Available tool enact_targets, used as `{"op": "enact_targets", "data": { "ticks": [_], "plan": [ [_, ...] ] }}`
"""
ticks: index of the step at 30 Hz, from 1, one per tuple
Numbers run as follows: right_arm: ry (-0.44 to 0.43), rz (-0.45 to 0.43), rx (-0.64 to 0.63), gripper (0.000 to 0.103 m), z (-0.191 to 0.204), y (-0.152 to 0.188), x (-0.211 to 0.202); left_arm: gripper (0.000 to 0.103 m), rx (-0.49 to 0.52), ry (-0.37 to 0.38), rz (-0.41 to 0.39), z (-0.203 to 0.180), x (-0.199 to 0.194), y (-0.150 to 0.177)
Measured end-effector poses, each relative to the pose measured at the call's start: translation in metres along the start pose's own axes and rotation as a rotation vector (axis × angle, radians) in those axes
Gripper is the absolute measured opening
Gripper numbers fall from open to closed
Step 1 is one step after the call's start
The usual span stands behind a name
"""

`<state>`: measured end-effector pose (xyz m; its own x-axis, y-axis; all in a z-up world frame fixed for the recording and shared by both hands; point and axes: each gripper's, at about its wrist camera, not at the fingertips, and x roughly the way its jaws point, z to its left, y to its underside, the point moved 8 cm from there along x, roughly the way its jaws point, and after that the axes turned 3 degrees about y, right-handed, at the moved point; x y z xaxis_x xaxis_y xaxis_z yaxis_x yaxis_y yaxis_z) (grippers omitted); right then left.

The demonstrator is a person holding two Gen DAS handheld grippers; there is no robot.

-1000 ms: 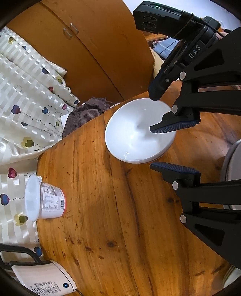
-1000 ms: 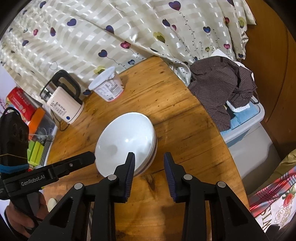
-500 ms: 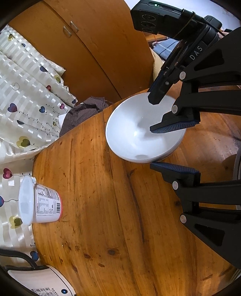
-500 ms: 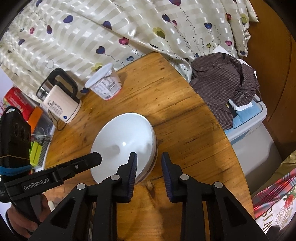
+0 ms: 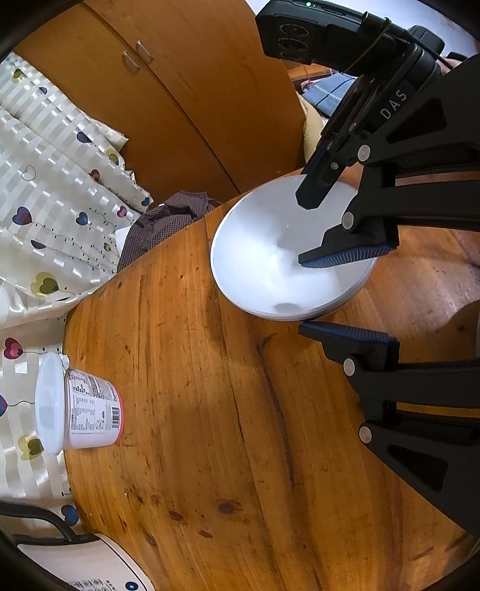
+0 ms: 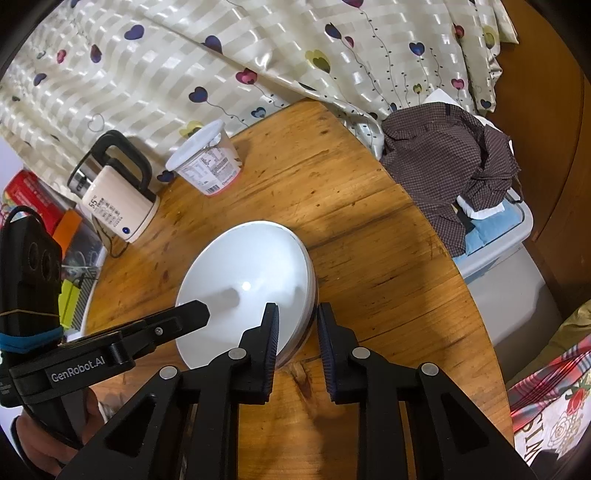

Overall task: Organize plates and bowls
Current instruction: 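Close both tools on the rim of the white blue-striped bowl, then lift the white bowl with both tools and carry it over the steel bowl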

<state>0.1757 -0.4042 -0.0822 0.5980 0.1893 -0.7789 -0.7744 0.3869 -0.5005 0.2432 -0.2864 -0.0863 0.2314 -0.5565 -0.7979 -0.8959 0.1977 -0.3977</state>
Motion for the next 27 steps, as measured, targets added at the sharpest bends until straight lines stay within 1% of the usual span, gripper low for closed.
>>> {"op": "enact_targets", "data": {
  "ticks": [13, 27],
  "plan": [
    [0.014, -0.014, -0.017, 0.021, 0.006, 0.000, -0.009, 0.030, 0.002, 0.014, -0.017, -0.003, -0.008, 0.001],
    [0.003, -0.046, -0.048, 0.021, 0.028, 0.002, -0.033, 0.030, 0.012, 0.013, -0.062, -0.007, -0.039, 0.008]
  ]
}}
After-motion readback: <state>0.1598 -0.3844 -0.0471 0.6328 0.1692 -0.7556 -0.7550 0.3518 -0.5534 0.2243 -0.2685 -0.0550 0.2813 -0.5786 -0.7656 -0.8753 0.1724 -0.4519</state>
